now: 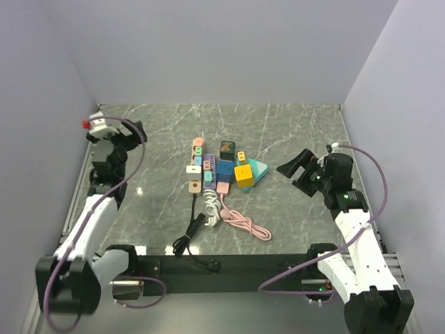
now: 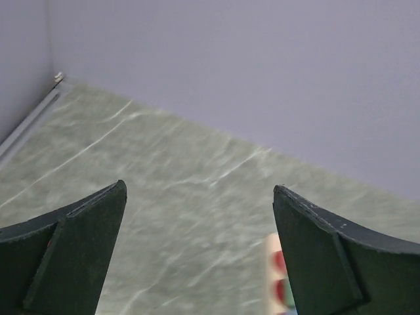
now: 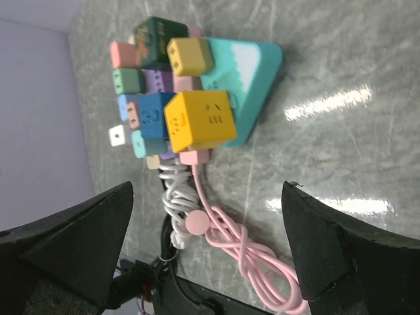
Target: Pull the plug off the socket
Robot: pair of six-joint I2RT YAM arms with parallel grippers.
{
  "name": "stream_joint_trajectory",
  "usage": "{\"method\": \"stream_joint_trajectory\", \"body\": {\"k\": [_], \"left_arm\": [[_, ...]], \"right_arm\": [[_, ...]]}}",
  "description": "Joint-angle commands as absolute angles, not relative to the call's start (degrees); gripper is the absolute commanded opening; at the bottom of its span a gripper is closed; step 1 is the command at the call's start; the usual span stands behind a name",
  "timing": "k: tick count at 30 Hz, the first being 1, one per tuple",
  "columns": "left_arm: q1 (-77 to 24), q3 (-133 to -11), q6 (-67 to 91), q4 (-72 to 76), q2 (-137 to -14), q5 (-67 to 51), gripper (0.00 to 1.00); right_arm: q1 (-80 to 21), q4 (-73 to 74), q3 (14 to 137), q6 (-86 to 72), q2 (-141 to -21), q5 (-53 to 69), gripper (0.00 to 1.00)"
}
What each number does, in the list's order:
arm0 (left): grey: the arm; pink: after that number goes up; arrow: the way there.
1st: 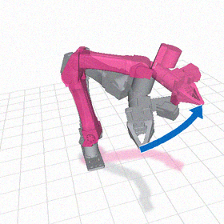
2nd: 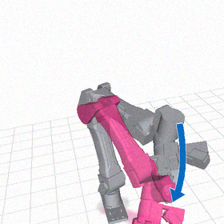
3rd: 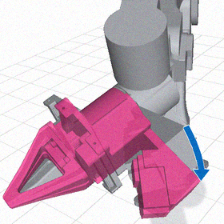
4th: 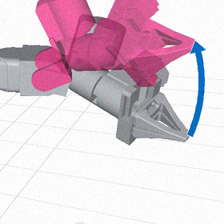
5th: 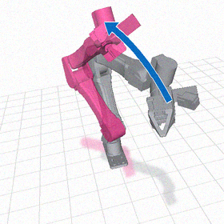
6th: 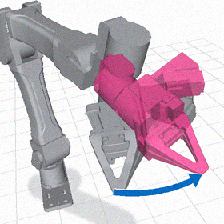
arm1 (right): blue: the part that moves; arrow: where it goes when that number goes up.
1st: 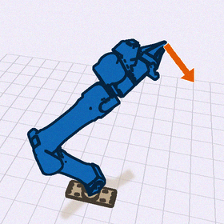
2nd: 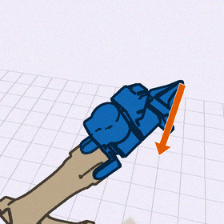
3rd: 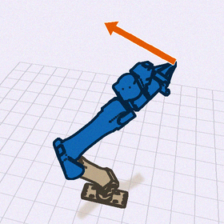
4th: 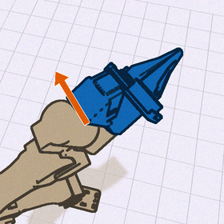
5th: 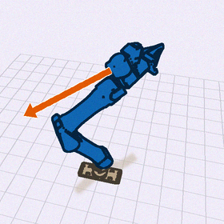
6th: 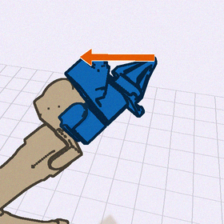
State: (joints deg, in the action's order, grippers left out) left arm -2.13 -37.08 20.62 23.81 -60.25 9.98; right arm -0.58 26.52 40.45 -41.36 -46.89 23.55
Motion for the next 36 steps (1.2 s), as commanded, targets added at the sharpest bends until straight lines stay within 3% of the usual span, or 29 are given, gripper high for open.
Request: {"method": "stream_joint_trajectory", "body": {"k": [1, 10, 22, 28, 36], "left_arm": [[-2.4, -43.9, 31.8, 4.6, -53.6, 4.0, 0.99], [-3.1, -48.3, 42.8, 1.7, -51.2, -25.8, 0.99], [-15.9, -48.4, 43.9, -8.6, -50.5, -21.8, 0.99], [-18.0, -48.3, 44.7, -9.4, -50.4, -21.0, 0.99], [-18.5, -48.8, 43.8, -11.2, -50.5, -20.6, 0.99]], "right_arm": [[-0.3, 24.7, 38.7, -40.7, -47.1, 24.1, 1.00], [-0.3, 10.7, 26.9, -44.2, -47.2, 24.1, 1.00], [-12.0, -9.9, 20.6, -49.7, -58.6, 16.1, 0.99], [-12.1, -24.8, 19.9, -56.1, -69.0, 12.9, 0.99], [-13.6, -33.7, 24.7, -60.6, -85.7, 14.0, 0.98]]}}
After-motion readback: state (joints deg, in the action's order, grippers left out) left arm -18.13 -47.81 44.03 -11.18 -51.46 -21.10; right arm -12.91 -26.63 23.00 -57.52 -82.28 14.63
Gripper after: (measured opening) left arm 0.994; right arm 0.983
